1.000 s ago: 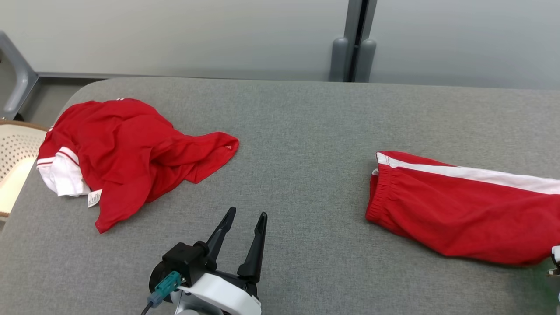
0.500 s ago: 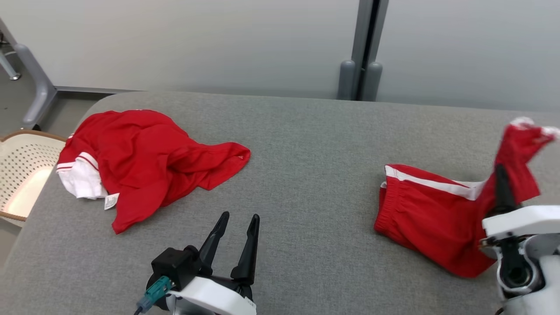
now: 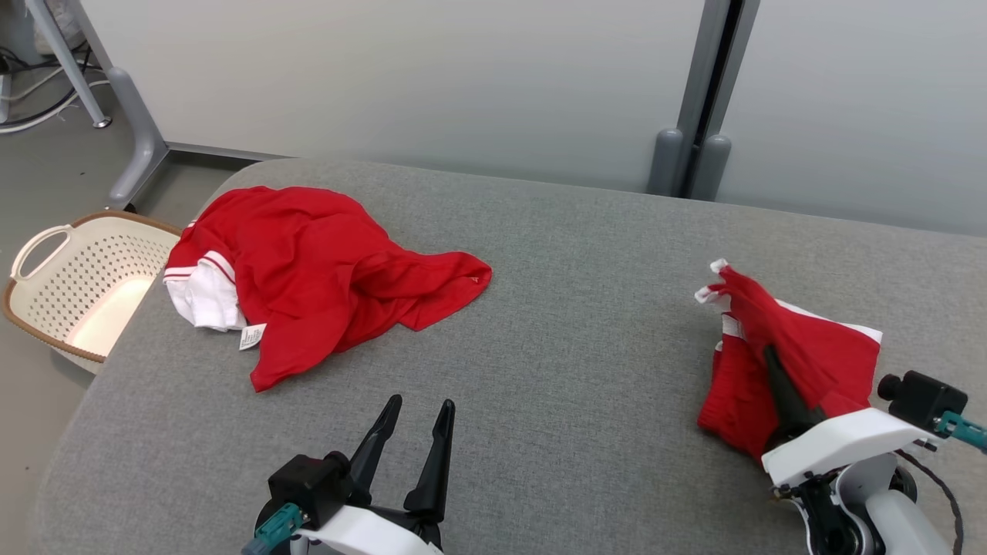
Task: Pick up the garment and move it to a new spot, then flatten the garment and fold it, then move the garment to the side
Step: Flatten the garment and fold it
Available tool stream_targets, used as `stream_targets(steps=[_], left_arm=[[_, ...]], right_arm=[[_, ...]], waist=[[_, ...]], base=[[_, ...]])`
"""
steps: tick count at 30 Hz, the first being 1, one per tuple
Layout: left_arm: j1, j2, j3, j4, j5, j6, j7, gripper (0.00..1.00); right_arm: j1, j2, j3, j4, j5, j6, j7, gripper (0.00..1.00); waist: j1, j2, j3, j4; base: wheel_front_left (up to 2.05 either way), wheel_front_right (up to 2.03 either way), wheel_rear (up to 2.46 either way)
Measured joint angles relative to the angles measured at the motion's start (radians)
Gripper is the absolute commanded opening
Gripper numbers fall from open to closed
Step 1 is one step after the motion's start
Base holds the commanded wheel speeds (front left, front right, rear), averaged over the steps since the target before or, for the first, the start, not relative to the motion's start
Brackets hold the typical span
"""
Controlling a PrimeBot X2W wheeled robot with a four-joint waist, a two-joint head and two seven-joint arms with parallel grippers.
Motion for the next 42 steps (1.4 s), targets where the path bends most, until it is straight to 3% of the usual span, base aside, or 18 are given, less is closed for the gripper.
stream_targets(steps=[1,2,12,21,29,36,39,42], left_arm=[[0.0,0.0,0.0,0.001,0.0,0.0,0.0,1.0],[0.0,0.001,0.0,0.002,0.0,0.0,0.0,1.0],[0.001,0.0,0.004,-0.028,-0.027,0.001,0.0,1.0],[0.0,0.0,0.004,-0.031,-0.03,0.004,0.0,1.0],[-0.008,0.0,0.034,-0.062,-0.028,0.009,0.0,1.0],[-0.038,0.0,0.095,-0.105,-0.009,0.009,0.0,1.0],[-0.045,0.0,0.12,-0.114,0.014,0.008,0.0,1.0],[-0.045,0.0,0.138,-0.112,0.057,0.008,0.0,1.0]], right_arm=[[0.0,-0.004,0.012,0.016,-0.017,0.0,-0.01,0.8],[-0.002,-0.005,0.023,0.03,-0.023,0.0,-0.016,1.0],[-0.013,-0.008,0.177,0.103,-0.026,0.0,0.007,1.0],[-0.054,-0.008,0.249,0.198,-0.039,0.0,0.008,1.0],[-0.113,-0.082,0.266,0.16,-0.14,0.0,-0.134,1.0],[-0.119,-0.154,0.167,0.115,-0.412,0.0,-0.21,1.0],[-0.087,-0.147,0.079,0.058,-0.54,0.0,-0.213,1.0],[-0.022,-0.096,-0.055,-0.063,-0.659,0.0,-0.217,1.0]], waist=[[0.0,0.0,0.002,0.005],[0.0,0.0,0.004,0.009],[0.0,0.0,0.024,0.03],[0.0,0.0,0.031,0.012],[0.0,0.0,0.03,-0.066],[0.0,0.0,0.033,-0.158],[0.0,0.0,0.036,-0.193],[-0.0001,0.0,0.04,-0.235]], base=[[0.0,0.0,0.0],[0.0,0.0,0.0],[0.0,0.0,0.0],[0.0,0.0,0.0],[0.0,0.0,0.0],[0.0,0.0,0.0],[0.0,0.0,0.0],[0.0,0.0,0.0]])
